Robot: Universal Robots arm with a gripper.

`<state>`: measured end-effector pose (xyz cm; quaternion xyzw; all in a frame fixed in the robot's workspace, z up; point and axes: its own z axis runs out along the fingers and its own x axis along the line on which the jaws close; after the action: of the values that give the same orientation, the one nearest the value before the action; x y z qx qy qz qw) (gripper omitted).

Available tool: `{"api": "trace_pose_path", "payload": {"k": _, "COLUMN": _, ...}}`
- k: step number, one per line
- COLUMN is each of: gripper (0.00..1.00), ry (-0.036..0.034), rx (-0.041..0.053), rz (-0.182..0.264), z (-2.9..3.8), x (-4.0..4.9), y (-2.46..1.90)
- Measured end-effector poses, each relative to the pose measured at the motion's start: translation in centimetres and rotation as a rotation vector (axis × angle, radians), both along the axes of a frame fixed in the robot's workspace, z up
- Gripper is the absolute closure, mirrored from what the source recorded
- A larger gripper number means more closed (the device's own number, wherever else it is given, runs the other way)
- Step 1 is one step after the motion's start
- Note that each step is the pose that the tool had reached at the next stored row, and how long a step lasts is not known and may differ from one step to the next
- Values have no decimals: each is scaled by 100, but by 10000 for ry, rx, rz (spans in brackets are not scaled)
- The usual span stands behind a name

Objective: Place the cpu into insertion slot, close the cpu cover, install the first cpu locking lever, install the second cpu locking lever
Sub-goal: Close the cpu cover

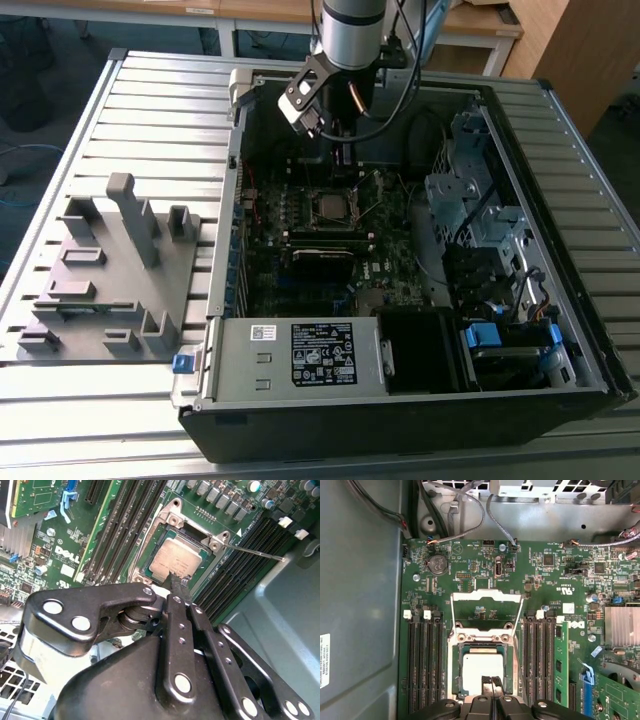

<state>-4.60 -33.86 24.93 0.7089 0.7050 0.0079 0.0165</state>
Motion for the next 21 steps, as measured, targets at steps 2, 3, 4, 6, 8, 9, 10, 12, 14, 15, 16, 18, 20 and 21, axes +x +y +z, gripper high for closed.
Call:
{"api": "trace_pose_path", "payload": {"k": 2, "gripper": 90, "ry": 0, "rx": 0, "rz": 0, "z": 11, "x": 0, "y": 0}}
{"api": "trace_pose_path", "payload": {"k": 3, "gripper": 90, "ry": -1, "rx": 1, "rz": 0, "z": 13, "x": 0, "y": 0}}
{"api": "trace_pose_path", "payload": {"k": 4, "gripper": 90, "ry": 0, "rx": 1, "rz": 0, "z": 19, "x": 0, "y": 0}}
{"api": "trace_pose_path", "payload": {"k": 6, "gripper": 90, "ry": -1, "rx": 1, "rz": 1, "z": 24, "x": 1, "y": 0}}
{"api": "trace_pose_path", "payload": {"k": 8, "gripper": 90, "ry": 0, "rx": 0, "rz": 2, "z": 24, "x": 5, "y": 0}}
{"api": "trace_pose_path", "payload": {"k": 9, "gripper": 90, "ry": 1, "rx": -1, "rz": 1, "z": 25, "x": 7, "y": 0}}
{"api": "trace_pose_path", "payload": {"k": 10, "gripper": 90, "ry": 0, "rx": 0, "rz": 0, "z": 24, "x": 9, "y": 0}}
{"api": "trace_pose_path", "payload": {"k": 12, "gripper": 90, "ry": 0, "rx": 1, "rz": 0, "z": 24, "x": 11, "y": 0}}
{"api": "trace_pose_path", "payload": {"k": 14, "gripper": 90, "ry": 0, "rx": 1, "rz": 0, "z": 24, "x": 13, "y": 0}}
{"api": "trace_pose_path", "payload": {"k": 15, "gripper": 90, "ry": 0, "rx": 0, "rz": 0, "z": 24, "x": 13, "y": 0}}
{"api": "trace_pose_path", "payload": {"k": 16, "gripper": 90, "ry": 0, "rx": 0, "rz": 0, "z": 24, "x": 13, "y": 0}}
{"api": "trace_pose_path", "payload": {"k": 18, "gripper": 90, "ry": 0, "rx": 0, "rz": 0, "z": 24, "x": 13, "y": 0}}
{"api": "trace_pose_path", "payload": {"k": 20, "gripper": 90, "ry": 0, "rx": 1, "rz": 0, "z": 24, "x": 14, "y": 0}}
{"api": "trace_pose_path", "payload": {"k": 21, "gripper": 90, "ry": -1, "rx": 1, "rz": 1, "z": 24, "x": 17, "y": 0}}
